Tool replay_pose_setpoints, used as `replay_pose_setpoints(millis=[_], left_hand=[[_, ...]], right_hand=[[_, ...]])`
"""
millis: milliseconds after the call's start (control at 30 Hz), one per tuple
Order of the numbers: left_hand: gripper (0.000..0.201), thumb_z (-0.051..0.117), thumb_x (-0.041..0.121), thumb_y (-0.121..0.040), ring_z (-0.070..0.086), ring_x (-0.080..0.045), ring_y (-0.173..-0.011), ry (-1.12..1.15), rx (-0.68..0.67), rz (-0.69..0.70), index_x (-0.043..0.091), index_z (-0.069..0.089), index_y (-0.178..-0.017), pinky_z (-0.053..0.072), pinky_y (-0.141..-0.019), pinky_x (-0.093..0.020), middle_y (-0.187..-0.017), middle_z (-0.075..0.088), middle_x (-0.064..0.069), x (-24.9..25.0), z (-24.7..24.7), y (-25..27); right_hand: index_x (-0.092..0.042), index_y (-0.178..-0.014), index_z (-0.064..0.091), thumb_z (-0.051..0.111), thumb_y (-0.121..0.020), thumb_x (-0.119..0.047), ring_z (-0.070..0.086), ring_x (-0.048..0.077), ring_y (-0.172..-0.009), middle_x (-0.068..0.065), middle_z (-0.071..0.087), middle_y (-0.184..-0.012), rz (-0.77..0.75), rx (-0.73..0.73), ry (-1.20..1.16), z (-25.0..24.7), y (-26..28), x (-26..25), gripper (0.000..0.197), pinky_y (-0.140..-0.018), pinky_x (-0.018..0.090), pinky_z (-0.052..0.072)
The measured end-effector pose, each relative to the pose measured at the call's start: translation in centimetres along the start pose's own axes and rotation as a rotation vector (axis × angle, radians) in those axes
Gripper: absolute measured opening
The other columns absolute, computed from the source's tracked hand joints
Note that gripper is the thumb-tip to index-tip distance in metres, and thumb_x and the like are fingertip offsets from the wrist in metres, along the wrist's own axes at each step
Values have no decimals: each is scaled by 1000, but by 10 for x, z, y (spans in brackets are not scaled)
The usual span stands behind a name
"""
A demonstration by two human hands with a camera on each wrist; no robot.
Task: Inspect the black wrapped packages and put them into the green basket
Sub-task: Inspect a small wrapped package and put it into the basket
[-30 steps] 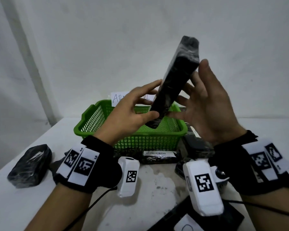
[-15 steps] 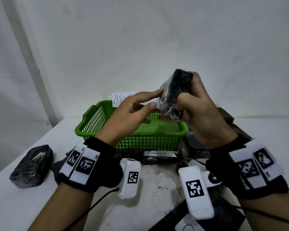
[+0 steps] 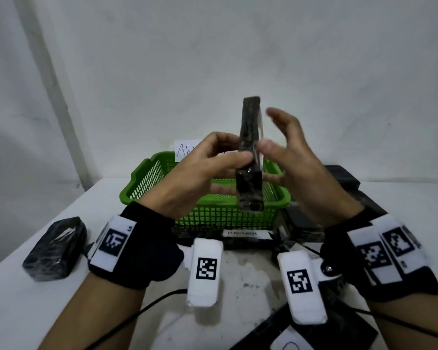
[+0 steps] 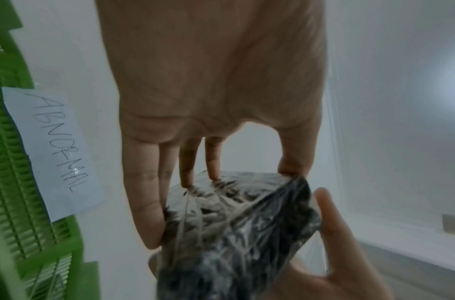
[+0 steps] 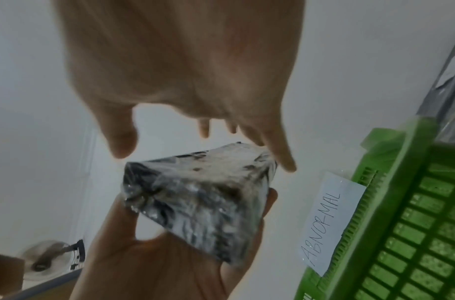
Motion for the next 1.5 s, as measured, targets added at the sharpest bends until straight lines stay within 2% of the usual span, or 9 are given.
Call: replay_pose_setpoints(millis=[100, 200, 333, 500, 633, 800, 1133, 1267, 1500], left_hand=[[56, 78, 22, -77, 72, -17, -103, -126, -50, 65, 18, 51, -126, 59, -82, -34, -136, 55, 5, 1, 1, 2], [62, 82, 12, -76, 66, -14, -115, -245, -113, 78, 24, 50, -128, 53, -96, -37, -136, 56, 12, -2, 2, 3], [66, 77, 2, -76, 57, -6, -125, -290, -201, 64, 26, 47, -130, 53, -98, -30, -133, 57, 12, -5, 3, 4], [53, 71, 24, -81, 55, -8, -128, -276, -155, 95, 27, 49, -130, 43, -109, -42, -141, 53, 12, -4, 4, 3], [69, 66, 12, -86, 54, -5, -127, -410, -87, 184, 35, 37, -144, 49, -104, -36, -142, 50, 11, -6, 2, -1], [71, 63, 5, -91, 47, -4, -132, -533, -12, 341, 37, 34, -147, 49, -105, -38, -146, 44, 11, -4, -1, -2], [72, 60, 13, -85, 38, 0, -140, -406, -118, 248, 38, 39, -149, 39, -114, -39, -152, 42, 17, -2, -2, 3], [68, 67, 36, -84, 44, 2, -136, -372, -150, 223, 36, 39, -146, 46, -106, -25, -146, 48, 21, 0, 3, 6], [34, 64, 36, -86, 67, -8, -107, -199, 5, 328, 32, 59, -119, 55, -84, -28, -111, 70, 14, 3, -7, 1]], right_hand=[[-45, -153, 22, 70, -77, -60, 55, 5, -126, -17, 45, -148, 158, 126, -49, -8, -2, 0, 91, -101, 46, 51], [-29, -152, 31, 68, -91, -31, 66, 22, -116, -3, 64, -131, 219, 215, -90, -12, -3, 2, 72, -95, 45, 56], [-25, -142, 39, 68, -83, -18, 74, 24, -97, -4, 76, -92, 166, 297, -109, -13, -4, 0, 67, -99, 54, 53], [-34, -144, 28, 74, -69, -27, 71, 18, -103, 0, 66, -115, -5, 385, 95, -15, 3, -4, 88, -94, 46, 57], [-34, -150, 21, 78, -70, -25, 69, 20, -112, -2, 59, -133, -62, 218, 66, -15, 2, -1, 99, -93, 47, 57], [-15, -128, 58, 51, -92, -43, 58, 36, -129, 7, 61, -130, -5, 15, -464, -15, 6, -20, 46, -88, 56, 57], [-11, -107, 60, 59, -82, -9, 70, 18, -87, 4, 65, -97, -224, 225, -98, -5, 1, -18, 25, -73, 43, 62], [-14, -111, 64, 69, -82, -25, 70, 27, -103, 1, 70, -103, -224, 259, 40, -4, 2, -13, 32, -90, 54, 57], [-15, -140, 49, 66, -93, -28, 59, 8, -126, -4, 63, -133, -209, 147, -68, -4, 1, -12, 52, -102, 34, 53]])
Point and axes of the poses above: each hand's wrist, its own y-axis away from the middle knuckle, its own z-axis out of the palm, x = y × z, the point moved 2 cm from there along -y, towards the middle knuckle
